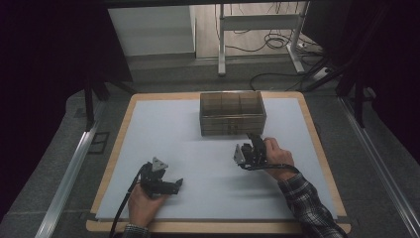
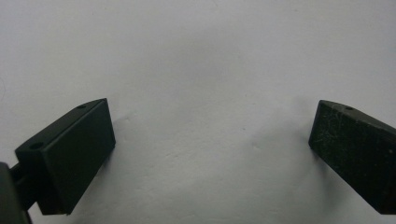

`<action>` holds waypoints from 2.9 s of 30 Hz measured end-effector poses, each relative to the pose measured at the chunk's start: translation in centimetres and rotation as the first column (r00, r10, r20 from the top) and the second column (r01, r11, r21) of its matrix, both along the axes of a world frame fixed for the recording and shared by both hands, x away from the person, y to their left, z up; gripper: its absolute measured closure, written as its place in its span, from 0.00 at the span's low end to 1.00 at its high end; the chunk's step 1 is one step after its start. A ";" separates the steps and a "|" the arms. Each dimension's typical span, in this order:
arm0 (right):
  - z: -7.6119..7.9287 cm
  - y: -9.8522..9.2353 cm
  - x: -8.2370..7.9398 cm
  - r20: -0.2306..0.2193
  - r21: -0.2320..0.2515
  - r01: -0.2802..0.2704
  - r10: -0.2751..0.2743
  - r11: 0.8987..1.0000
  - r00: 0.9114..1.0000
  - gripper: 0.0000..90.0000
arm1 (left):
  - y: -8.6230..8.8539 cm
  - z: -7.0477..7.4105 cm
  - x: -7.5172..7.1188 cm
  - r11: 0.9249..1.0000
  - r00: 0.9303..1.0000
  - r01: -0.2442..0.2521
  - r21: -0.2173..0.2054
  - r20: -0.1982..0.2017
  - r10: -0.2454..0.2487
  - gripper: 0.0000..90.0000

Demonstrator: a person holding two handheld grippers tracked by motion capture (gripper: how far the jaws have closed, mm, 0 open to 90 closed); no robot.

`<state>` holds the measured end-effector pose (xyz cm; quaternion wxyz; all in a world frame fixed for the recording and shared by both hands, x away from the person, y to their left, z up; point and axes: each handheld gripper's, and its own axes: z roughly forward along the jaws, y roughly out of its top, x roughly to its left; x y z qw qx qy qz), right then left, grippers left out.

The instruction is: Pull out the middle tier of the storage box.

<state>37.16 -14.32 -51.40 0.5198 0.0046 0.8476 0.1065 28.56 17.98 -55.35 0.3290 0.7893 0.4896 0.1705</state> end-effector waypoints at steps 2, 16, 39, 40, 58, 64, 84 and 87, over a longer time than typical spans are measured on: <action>0.0 0.2 0.2 0.000 -0.010 -0.002 0.002 1.000 1.000 0.61 | 0.0 0.0 0.0 1.000 1.000 0.000 0.000 0.000 0.000 0.00; -0.8 1.7 1.7 0.067 -0.105 -0.033 0.040 0.994 0.997 0.71 | 0.0 0.0 0.0 1.000 1.000 0.000 0.000 0.001 0.000 0.00; -1.6 3.7 3.8 0.138 -0.148 -0.030 0.051 0.988 0.989 0.85 | 0.0 0.0 0.0 1.000 1.000 0.000 -0.001 0.001 0.000 0.00; -1.7 3.8 4.0 0.136 -0.146 -0.034 0.054 0.989 0.989 0.85 | 0.0 0.0 0.0 1.000 1.000 0.000 -0.001 0.001 0.000 0.00; -2.2 4.3 4.3 0.156 -0.159 -0.029 0.054 0.987 0.986 0.89 | 0.0 0.0 0.0 1.000 1.000 0.004 0.005 -0.001 -0.004 0.00; -2.1 4.1 3.8 0.161 -0.155 -0.028 0.054 0.987 0.986 0.89 | 0.0 0.0 0.0 1.000 1.000 0.004 0.005 -0.001 -0.004 0.00; -2.0 3.6 1.9 0.150 -0.150 -0.057 0.079 0.987 0.986 0.89 | 0.0 0.0 0.0 1.000 1.000 0.005 0.005 -0.001 -0.005 0.00; -2.0 3.5 1.6 0.154 -0.152 -0.051 0.075 0.987 0.985 0.89 | 0.0 0.0 0.0 1.000 1.000 0.004 0.005 -0.001 -0.004 0.00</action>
